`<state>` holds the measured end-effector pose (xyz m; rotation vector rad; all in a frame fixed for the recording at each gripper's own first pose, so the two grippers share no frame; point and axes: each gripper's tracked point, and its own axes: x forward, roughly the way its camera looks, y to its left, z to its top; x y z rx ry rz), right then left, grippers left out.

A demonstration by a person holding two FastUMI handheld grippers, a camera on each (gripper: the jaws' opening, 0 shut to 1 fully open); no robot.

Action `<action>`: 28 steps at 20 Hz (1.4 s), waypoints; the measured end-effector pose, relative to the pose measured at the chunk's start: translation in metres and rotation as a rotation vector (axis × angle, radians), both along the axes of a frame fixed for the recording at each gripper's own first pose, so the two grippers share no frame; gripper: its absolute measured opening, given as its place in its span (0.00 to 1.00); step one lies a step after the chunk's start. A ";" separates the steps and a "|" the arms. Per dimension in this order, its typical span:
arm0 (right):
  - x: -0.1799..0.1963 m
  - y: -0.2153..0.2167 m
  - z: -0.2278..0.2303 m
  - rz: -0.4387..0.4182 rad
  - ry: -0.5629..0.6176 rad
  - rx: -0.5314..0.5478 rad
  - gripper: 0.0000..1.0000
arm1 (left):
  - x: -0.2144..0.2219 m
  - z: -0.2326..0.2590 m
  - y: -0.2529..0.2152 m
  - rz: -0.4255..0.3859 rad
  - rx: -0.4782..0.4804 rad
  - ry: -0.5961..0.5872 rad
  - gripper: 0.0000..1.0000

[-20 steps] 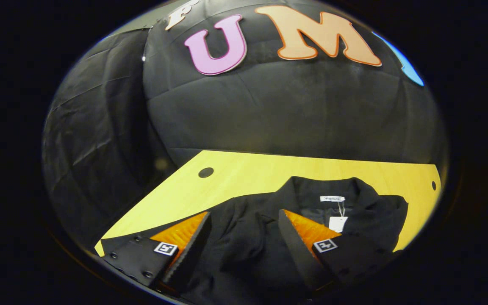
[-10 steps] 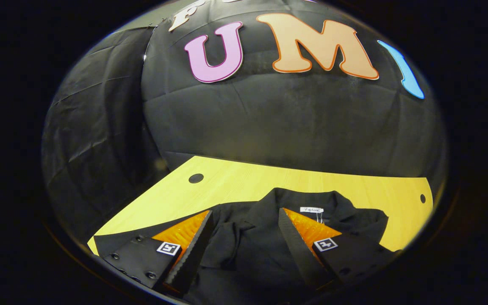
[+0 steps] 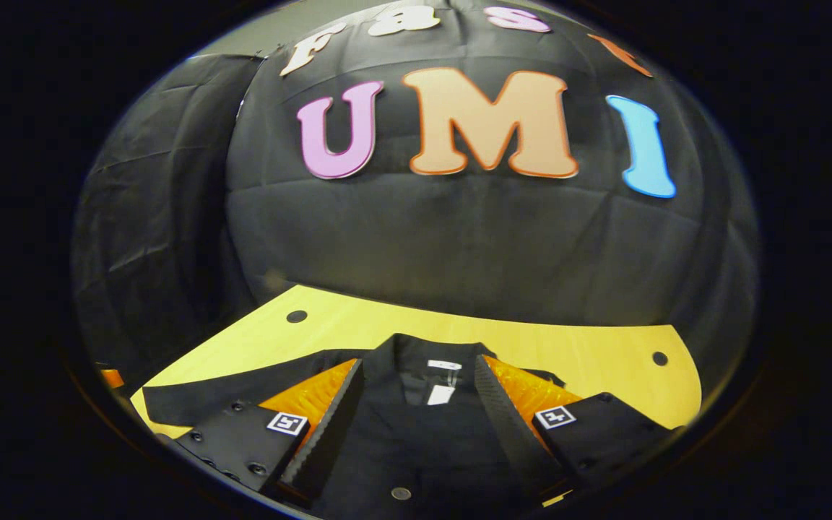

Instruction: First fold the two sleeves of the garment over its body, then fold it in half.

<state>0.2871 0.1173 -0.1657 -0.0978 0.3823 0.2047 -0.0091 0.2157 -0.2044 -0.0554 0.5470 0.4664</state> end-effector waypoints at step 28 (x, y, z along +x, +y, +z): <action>-0.128 -0.142 0.043 -0.377 -0.116 -0.031 0.97 | -0.026 -0.119 0.045 0.149 -0.025 0.266 0.96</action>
